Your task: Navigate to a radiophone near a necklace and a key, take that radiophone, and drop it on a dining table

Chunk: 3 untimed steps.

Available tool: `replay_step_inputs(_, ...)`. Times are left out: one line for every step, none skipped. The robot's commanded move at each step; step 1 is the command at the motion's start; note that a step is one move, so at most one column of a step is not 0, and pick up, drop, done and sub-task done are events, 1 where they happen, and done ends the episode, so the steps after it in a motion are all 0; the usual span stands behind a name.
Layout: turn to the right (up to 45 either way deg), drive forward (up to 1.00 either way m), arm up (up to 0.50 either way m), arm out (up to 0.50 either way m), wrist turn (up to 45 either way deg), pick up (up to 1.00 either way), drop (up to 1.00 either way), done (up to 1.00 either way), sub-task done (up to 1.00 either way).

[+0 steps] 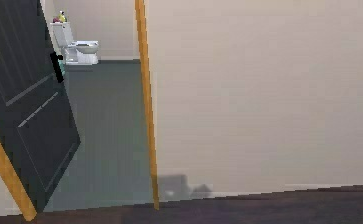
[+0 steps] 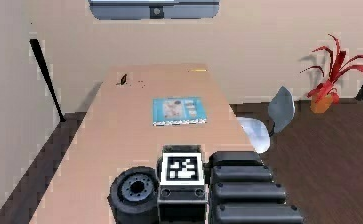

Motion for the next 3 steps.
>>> replay_step_inputs(0.0,0.00,0.00,0.48,0.0,0.00,0.00,0.00,0.00)
replay_step_inputs(0.0,0.00,0.00,0.00,45.0,0.00,0.00,0.00,0.00)
replay_step_inputs(0.0,0.00,0.00,0.00,45.0,0.00,0.00,0.00,0.00)
